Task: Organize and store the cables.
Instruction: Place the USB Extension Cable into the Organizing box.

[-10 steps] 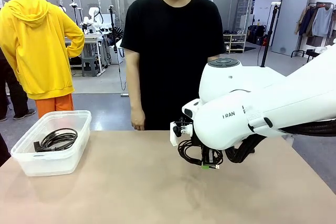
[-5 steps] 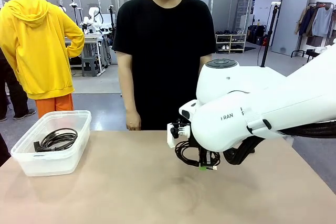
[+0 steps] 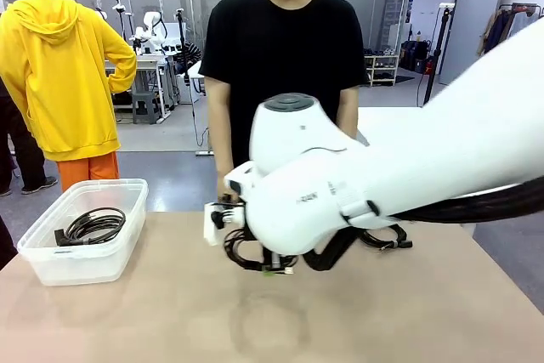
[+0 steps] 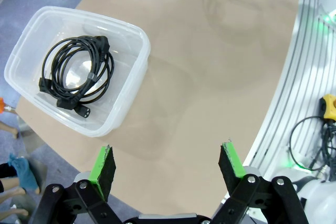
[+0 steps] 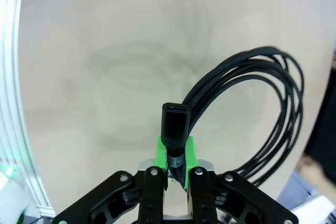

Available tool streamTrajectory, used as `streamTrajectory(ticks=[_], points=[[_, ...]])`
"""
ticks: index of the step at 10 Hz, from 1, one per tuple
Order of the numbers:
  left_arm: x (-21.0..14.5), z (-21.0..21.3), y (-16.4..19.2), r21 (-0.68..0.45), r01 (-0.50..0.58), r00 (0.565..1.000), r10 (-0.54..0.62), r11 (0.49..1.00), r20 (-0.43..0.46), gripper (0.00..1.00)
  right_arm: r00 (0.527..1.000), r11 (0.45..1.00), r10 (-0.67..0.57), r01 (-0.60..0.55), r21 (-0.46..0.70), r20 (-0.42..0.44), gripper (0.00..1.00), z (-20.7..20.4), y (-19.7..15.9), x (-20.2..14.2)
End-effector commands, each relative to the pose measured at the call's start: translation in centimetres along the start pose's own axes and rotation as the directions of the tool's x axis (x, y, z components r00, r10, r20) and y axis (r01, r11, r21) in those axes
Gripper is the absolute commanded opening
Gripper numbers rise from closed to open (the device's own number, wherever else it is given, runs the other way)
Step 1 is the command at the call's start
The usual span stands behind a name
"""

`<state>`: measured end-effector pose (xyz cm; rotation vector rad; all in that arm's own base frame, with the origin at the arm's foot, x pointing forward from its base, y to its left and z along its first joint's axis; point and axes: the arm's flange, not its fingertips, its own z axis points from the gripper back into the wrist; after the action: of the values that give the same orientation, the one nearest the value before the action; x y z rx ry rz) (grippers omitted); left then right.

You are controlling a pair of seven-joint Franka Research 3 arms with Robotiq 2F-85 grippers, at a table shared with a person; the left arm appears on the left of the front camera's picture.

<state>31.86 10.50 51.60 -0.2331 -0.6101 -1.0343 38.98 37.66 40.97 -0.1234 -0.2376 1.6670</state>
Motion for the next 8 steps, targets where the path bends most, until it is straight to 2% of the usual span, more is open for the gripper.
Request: streamTrajectory(ticks=[1, 4, 8], points=[[0.2, 0.3, -0.1, -0.008, -0.018, 1.000, 0.018, 1.000, -0.016, 1.00, 1.000, 1.000, -0.012, 0.012, 0.007, -0.028, 0.15, -2.5, -1.3, 4.6], [0.2, 0.3, -0.1, -0.008, -0.018, 1.000, 0.018, 1.000, -0.016, 1.00, 0.998, 0.999, 0.025, -0.024, 0.021, -0.052, 0.15, -5.2, -0.4, 9.2], [0.2, 0.3, -0.1, -0.008, -0.018, 1.000, 0.018, 1.000, -0.016, 1.00, 0.998, 0.992, 0.036, -0.029, 0.120, -0.055, 0.15, -8.2, 0.3, 9.6]])
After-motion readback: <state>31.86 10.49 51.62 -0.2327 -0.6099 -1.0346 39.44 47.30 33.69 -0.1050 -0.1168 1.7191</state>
